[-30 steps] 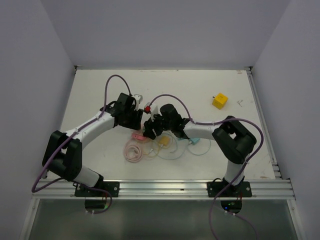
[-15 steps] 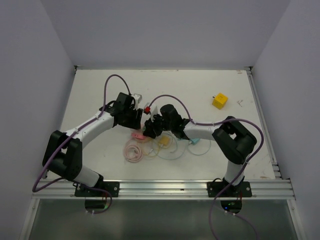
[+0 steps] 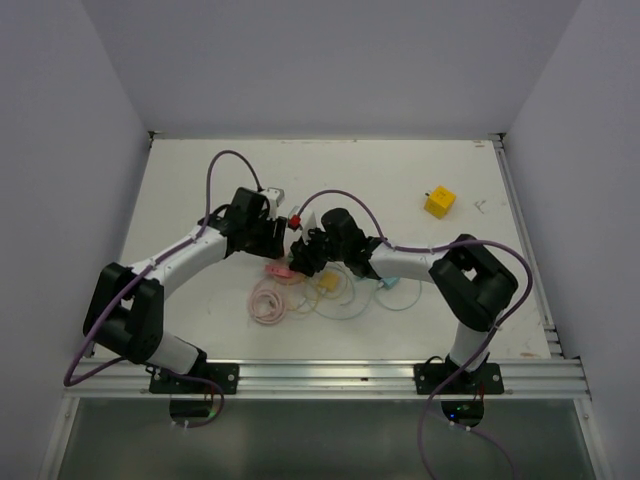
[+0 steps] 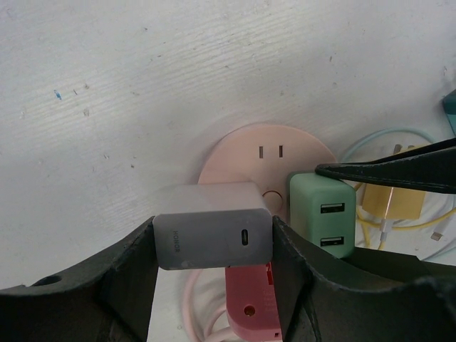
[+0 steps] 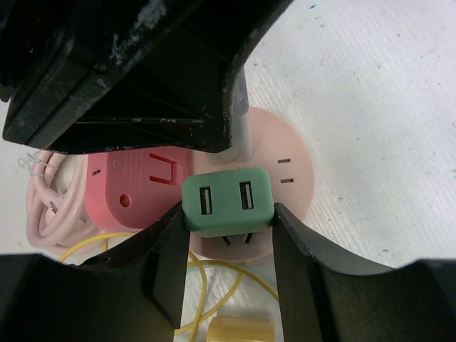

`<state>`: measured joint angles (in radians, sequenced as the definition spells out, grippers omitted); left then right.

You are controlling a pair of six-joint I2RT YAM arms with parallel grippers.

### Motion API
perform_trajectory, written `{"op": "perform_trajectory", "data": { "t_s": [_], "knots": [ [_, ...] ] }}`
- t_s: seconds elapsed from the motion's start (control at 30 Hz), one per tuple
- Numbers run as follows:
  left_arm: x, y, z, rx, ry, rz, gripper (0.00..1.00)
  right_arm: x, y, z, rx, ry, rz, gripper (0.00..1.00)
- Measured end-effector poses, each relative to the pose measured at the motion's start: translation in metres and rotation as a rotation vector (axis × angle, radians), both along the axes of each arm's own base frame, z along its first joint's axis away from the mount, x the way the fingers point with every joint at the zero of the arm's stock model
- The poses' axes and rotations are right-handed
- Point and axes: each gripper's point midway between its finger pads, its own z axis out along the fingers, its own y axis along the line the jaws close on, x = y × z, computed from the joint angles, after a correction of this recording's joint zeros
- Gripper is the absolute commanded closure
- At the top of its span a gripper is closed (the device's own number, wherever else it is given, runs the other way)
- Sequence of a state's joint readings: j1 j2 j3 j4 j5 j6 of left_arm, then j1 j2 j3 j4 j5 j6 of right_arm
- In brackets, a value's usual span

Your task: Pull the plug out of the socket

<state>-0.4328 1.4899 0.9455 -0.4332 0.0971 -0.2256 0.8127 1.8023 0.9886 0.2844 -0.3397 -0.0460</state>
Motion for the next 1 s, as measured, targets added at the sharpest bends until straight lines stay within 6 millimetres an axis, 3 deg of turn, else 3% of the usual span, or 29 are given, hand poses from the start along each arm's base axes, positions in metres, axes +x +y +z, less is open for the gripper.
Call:
{"op": "perform_trajectory", "data": {
  "t_s": [1.0],
  "knots": [
    [0.0051, -0.0092, -0.0092, 0.018, -0.097, 0.026, 1.00, 0.0080, -0.0040, 0.0041, -0.041, -0.010, -0.031, 1.00]
  ]
}}
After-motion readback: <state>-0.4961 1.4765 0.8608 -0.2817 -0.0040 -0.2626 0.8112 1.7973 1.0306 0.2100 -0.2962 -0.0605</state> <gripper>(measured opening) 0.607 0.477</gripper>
